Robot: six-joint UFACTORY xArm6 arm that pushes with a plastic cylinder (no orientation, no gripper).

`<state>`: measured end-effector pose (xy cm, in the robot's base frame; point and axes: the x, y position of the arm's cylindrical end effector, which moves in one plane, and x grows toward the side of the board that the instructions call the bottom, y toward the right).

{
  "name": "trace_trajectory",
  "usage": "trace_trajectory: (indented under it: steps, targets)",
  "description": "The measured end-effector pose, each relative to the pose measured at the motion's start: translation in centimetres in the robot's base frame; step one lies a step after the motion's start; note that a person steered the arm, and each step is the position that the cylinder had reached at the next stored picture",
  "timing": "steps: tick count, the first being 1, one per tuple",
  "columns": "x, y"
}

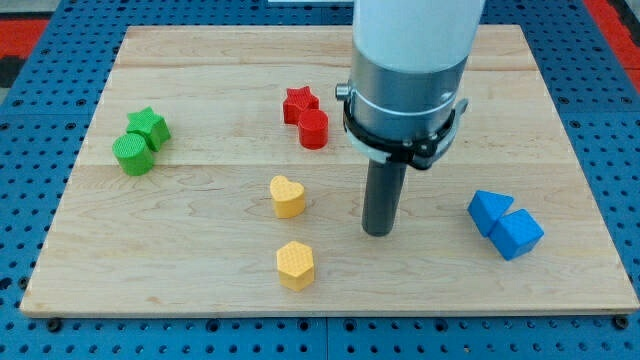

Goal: Move the yellow heart to the bottom of the green circle

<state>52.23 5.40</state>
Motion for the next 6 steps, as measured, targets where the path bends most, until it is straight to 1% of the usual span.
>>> trace_trajectory:
  steps: [1, 2, 3, 4, 5, 6]
  targets:
    - [-1.1, -7.2]
    - [-0.7, -7.4]
    - [-1.5, 0.9]
    - [-5.3, -4.7]
    - [-5.9, -13.7]
    - [-3.7, -18.2]
